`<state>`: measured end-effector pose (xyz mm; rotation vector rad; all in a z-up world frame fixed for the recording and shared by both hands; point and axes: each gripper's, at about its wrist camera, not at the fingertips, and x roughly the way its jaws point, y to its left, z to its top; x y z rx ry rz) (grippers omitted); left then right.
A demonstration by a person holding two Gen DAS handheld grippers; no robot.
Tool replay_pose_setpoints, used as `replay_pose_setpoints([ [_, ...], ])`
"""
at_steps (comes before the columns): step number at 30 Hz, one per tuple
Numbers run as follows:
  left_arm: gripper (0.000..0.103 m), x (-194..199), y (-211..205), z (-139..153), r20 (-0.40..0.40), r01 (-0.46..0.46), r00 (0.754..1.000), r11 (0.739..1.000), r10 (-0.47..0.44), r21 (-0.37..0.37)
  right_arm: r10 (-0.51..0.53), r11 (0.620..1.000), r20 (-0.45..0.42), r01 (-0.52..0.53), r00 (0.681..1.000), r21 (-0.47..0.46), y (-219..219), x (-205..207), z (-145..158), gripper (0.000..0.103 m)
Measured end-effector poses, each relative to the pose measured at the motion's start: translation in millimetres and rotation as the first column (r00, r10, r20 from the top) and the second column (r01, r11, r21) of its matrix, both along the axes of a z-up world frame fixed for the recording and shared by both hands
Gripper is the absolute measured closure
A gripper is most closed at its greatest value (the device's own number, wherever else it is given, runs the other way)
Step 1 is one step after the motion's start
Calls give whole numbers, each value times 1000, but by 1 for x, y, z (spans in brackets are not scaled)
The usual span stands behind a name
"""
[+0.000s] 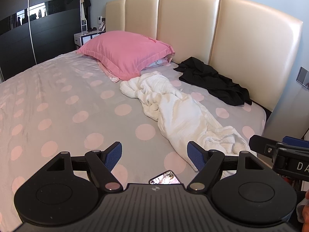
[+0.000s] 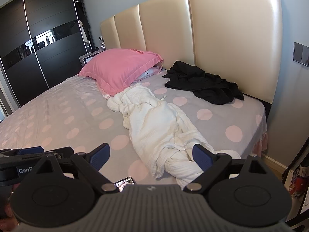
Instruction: Fold clothes
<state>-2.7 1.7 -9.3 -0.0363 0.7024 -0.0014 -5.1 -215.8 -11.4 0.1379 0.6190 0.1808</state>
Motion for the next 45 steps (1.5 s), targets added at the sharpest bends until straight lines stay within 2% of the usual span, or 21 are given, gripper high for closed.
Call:
replay_pose_setpoints([
  [19,29,-1,1,0,-9,3,1000,1000,-3,-1,8,1000,-12,-8,1000,-7,-1,3,0,10],
  [27,29,2,8,-3,-33,1,999,1000,-1,-5,39,999,-68,-41,997,-28,2,10,-2,9],
  [30,29,3,15,-3,-39,8,999,1000,-8,-14,81,995,-109,-86,991,-46,6,18,-2,9],
  [32,29,7,23,-4,-56,9,998,999,-11,-33,112,991,-107,-119,988,-66,9,22,0,9],
  [35,29,13,38,-9,-80,-6,997,998,1,-63,154,982,-101,-164,983,-95,12,39,0,9],
  [41,29,24,73,-25,-116,-91,990,995,85,-46,215,959,-190,-243,958,-144,23,100,-19,10],
  [45,29,31,91,-41,-160,-99,983,995,94,-25,240,927,-278,-305,930,-220,38,148,-46,11],
])
